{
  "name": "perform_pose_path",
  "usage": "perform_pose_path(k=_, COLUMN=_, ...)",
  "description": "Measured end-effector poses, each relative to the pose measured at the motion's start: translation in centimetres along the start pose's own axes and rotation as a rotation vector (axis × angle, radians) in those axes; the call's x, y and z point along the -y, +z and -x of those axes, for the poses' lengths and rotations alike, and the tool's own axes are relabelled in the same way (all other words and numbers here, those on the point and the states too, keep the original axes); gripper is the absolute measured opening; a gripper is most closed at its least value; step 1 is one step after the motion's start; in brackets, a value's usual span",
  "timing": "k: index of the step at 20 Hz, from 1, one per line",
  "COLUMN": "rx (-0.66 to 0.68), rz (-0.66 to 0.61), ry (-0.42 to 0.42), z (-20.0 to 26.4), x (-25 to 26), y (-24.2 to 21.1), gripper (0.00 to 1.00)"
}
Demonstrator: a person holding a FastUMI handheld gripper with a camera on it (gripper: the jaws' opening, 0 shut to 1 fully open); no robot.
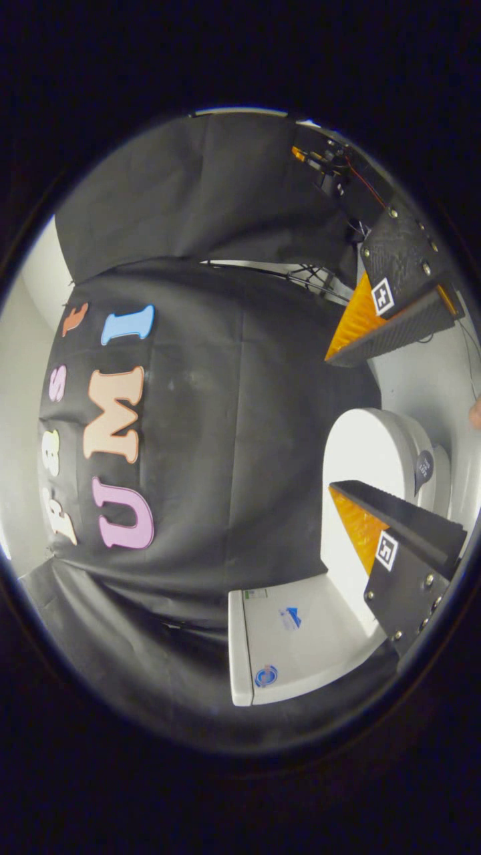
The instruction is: Open the toilet lid.
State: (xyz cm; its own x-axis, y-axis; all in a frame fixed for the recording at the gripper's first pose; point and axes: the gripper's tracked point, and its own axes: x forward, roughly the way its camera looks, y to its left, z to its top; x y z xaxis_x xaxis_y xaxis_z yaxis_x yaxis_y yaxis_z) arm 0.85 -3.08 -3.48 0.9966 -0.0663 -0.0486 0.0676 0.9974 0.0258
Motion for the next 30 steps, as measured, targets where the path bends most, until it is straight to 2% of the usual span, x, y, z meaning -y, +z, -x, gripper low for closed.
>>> perform_pose_path(k=5, rx=-0.046, rz=-0.016, ry=-0.028, z=-0.5, x=0.7, y=-1.4, gripper=1.00)
perform_pose_path(k=18, rx=-0.425, rz=-0.200, ry=-0.049, z=-2.4, x=1.7, y=-13.1, gripper=1.00)
perform_pose_path(k=23, rx=-0.547, rz=-0.339, ry=-0.028, z=-3.1, x=0.0, y=-17.3, gripper=1.00)
perform_pose_path(k=26, rx=-0.588, rz=-0.512, ry=-0.034, z=-3.5, x=-1.3, y=-18.5, gripper=1.00)
perform_pose_path(k=28, rx=-0.625, rz=-0.653, ry=-0.033, z=-3.9, x=-2.4, y=-19.5, gripper=0.96)
perform_pose_path(k=30, rx=-0.656, rz=-0.683, ry=-0.050, z=-4.2, x=-2.8, y=-21.1, gripper=0.96)
